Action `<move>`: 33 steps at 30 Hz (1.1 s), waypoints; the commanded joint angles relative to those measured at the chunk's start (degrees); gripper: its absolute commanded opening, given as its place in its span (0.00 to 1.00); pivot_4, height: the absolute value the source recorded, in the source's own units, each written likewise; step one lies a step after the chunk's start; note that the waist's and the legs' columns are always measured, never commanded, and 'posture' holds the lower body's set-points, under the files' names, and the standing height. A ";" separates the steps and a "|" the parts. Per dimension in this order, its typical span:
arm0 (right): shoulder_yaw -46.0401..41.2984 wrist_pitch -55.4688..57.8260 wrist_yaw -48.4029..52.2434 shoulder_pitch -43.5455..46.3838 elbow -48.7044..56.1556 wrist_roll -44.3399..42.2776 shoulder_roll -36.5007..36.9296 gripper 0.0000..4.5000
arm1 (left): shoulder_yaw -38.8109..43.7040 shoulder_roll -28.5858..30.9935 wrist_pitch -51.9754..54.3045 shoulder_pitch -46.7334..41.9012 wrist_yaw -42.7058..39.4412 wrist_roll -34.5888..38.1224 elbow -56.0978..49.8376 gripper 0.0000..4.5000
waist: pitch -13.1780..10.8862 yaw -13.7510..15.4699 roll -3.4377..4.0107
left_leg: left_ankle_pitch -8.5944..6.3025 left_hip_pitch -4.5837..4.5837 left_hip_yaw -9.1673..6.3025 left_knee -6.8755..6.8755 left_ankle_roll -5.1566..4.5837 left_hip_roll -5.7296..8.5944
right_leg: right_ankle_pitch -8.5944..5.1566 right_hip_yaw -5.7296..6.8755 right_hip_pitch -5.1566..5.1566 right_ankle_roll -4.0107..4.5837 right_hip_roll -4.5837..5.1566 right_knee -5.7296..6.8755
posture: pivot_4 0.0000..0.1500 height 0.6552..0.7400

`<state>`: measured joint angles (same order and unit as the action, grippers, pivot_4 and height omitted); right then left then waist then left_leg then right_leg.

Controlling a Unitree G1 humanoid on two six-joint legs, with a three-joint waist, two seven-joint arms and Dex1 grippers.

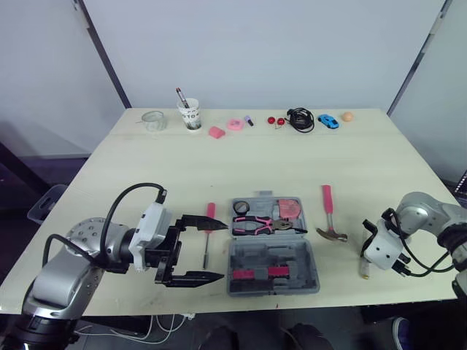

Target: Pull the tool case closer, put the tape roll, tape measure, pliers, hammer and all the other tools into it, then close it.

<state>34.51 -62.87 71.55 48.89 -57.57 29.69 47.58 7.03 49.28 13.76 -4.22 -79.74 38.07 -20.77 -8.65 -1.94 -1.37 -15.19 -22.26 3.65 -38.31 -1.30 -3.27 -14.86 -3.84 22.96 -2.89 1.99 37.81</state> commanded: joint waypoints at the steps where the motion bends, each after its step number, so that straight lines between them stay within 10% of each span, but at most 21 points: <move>1: 0.22 -0.18 -1.79 0.16 -0.11 0.40 -0.58 0.01 | 0.69 0.01 -0.59 -0.23 0.12 0.28 -1.31 1.00 | -0.03 -0.35 -0.03 | 0.00 0.10 0.01 0.01 0.00 0.00 | 0.00 -0.01 -0.11 0.00 0.00 0.00 | 1.00 1.00; 12: -4.80 10.30 9.04 -4.78 8.31 -12.84 5.08 0.01 | -0.07 -0.53 -0.63 -1.18 -0.32 0.73 -0.86 1.00 | -0.11 -0.17 0.08 | -0.01 0.29 0.11 0.05 0.00 0.00 | 0.00 -0.11 -0.27 0.00 0.02 -0.01 | 1.00 1.00; 24: -27.99 95.88 2.65 -31.13 56.99 -38.17 9.03 0.01 | -0.72 -2.16 -0.04 -1.27 0.32 1.29 -1.32 1.00 | -0.10 0.36 0.08 | -0.01 0.27 0.05 0.07 0.00 -0.02 | 0.00 -0.09 -0.26 -0.01 0.02 0.02 | 1.00 1.00; 33: -44.80 140.22 -24.77 -28.98 65.61 -42.26 -7.56 0.01 | -2.10 -3.57 0.34 -3.12 0.09 0.96 -0.34 1.00 | -0.07 0.25 0.01 | -0.02 0.14 -0.02 0.10 0.00 0.01 | 0.00 -0.05 -0.17 -0.02 -0.01 -0.06 | 1.00 1.00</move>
<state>-7.18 73.64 50.42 18.82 6.14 -12.18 40.15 5.02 45.75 14.36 -6.78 -79.51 38.46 -20.60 -8.72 -1.69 -1.36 -15.21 -22.16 3.63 -38.23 -1.29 -3.26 -14.87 -3.90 22.83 -2.92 1.97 37.75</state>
